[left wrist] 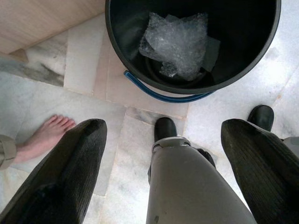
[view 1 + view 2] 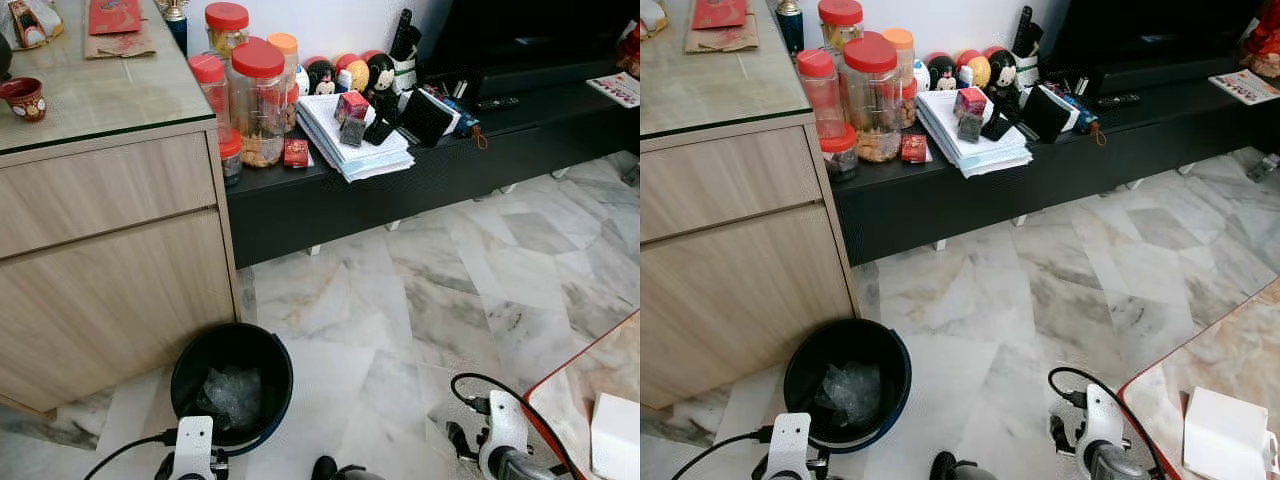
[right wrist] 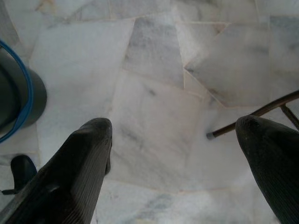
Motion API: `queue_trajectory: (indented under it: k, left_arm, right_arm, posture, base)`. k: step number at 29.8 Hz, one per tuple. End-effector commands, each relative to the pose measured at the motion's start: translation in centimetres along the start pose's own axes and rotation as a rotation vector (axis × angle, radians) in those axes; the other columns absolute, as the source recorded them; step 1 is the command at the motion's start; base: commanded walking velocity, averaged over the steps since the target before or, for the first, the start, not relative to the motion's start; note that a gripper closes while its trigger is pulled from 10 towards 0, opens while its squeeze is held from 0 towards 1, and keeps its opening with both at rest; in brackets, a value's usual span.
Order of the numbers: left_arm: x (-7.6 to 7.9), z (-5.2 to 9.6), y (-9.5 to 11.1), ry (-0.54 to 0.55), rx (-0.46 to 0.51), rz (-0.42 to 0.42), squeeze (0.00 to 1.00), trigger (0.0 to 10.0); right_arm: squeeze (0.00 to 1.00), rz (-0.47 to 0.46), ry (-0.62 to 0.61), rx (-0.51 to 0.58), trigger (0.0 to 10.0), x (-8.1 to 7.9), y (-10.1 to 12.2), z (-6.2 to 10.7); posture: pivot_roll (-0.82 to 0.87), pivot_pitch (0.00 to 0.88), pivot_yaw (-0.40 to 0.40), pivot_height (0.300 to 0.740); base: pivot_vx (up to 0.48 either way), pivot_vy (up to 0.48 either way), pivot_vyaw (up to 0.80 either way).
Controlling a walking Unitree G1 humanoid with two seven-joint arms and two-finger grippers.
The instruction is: Picking trash to rubbish bin
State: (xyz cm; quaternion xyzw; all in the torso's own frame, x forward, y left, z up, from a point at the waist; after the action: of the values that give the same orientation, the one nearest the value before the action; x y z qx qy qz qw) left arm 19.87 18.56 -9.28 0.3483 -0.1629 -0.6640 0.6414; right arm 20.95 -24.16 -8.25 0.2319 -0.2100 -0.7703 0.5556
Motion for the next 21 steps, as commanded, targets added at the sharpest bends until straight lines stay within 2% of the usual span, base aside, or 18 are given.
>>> queue_trajectory:
  k: [1,10,21]
  left_arm:
    - [1.18,0.71,-2.08,-0.044,-0.072,-0.013,0.0,10.0]
    - [1.21,0.72,-2.12,-0.044,-0.074,-0.012,0.0,10.0]
    - [1.24,0.77,-2.25,-0.044,-0.079,-0.006,0.0,10.0]
  right_arm:
    - [0.0,-0.012,-0.017,-0.014,10.0,0.38,-0.95,0.15]
    - [0.0,-0.007,0.0,-0.028,10.0,-0.18,-1.58,0.11]
    - [0.0,-0.013,0.004,-0.025,10.0,-0.29,-1.43,0.08]
  posture:
    - [0.07,0.161,-0.172,0.74]
    - [0.07,0.163,-0.175,0.74]
    - [0.07,0.175,-0.178,0.74]
  base:
    - [0.0,0.0,0.0]
    - [0.0,0.0,0.0]
    - [-0.31,0.0,0.0]
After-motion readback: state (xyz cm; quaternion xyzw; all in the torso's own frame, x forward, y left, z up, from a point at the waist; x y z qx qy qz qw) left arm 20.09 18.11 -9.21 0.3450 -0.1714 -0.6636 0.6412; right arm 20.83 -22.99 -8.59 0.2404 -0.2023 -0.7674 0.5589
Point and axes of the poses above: a point about 5 cm out from each wrist's last joint towards the gripper, its own z axis pointing back from the gripper into the wrist, its own y axis along the axis of the wrist's last joint, x = y × z, the point moved 2 cm from there along -z, pointing out of the wrist towards the gripper, and after that the axes turned 6 degrees about -z, right-handed, at the moved point
